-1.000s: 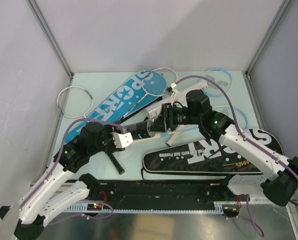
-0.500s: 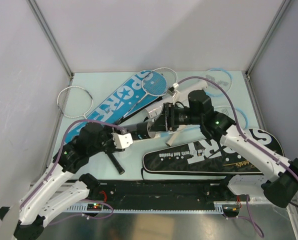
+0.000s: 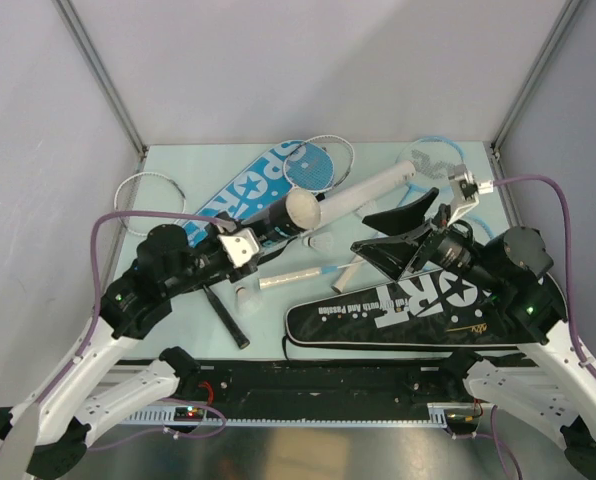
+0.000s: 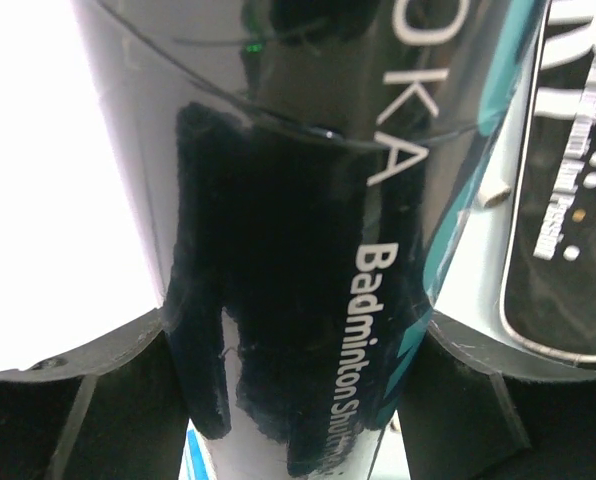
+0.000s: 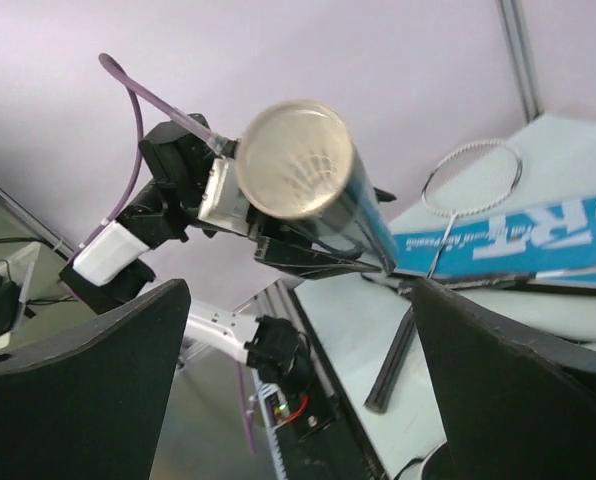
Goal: Pack up the badminton gear
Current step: Close the lid on the shuttle tube, then place the shuttle tube at the center of the board.
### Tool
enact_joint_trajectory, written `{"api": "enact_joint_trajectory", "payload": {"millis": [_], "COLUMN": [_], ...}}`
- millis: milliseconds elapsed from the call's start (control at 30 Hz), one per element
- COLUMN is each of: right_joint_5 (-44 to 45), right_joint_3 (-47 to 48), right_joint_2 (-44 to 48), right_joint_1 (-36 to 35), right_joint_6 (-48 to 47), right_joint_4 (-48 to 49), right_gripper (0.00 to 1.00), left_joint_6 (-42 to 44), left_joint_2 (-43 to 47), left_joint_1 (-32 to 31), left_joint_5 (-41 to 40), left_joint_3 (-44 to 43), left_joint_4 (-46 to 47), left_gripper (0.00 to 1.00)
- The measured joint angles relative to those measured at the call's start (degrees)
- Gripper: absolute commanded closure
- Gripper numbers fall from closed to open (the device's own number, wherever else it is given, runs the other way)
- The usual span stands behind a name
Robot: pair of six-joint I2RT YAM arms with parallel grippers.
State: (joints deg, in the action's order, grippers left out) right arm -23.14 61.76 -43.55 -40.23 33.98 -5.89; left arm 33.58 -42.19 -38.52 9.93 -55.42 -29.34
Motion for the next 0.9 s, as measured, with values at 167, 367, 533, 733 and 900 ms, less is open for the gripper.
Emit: {"api": "enact_joint_trajectory", "payload": {"millis": [167, 367, 533, 733, 900], "right_joint_5": [0.2, 0.0, 0.8, 2.8, 4.8], "right_joint_3": [-3.4, -5.5, -6.6, -6.6, -6.6], "right_joint_2": [0.7, -3.2, -8.7, -16.5, -22.6], "right_joint_1": [-0.2, -3.2, -9.9, -16.1, -18.5], "right_joint_6": [-3.9, -8.1, -12.5, -15.3, -16.3], "right_joint_4": [6.3, 10.9, 16.7, 27.1, 35.1], "right_gripper": [0.01, 0.01, 0.01, 0.01, 0.12], "left_joint_6": [-6.4, -17.7, -31.3, -45.8, -53.5], "left_joint_2": [0.6, -0.9, -3.0, -2.5, -2.0], "left_joint_1": [0.0, 0.0, 0.0, -0.1, -0.2], "left_joint_5": [1.8, 4.3, 6.6, 9.8, 10.3], "left_joint_3": [-3.4, -8.1, -9.6, -6.8, -6.2], "left_joint_4": [1.3, 3.0, 10.8, 25.5, 33.4], "left_gripper": [0.42, 0.4, 0.36, 0.32, 0.24]}}
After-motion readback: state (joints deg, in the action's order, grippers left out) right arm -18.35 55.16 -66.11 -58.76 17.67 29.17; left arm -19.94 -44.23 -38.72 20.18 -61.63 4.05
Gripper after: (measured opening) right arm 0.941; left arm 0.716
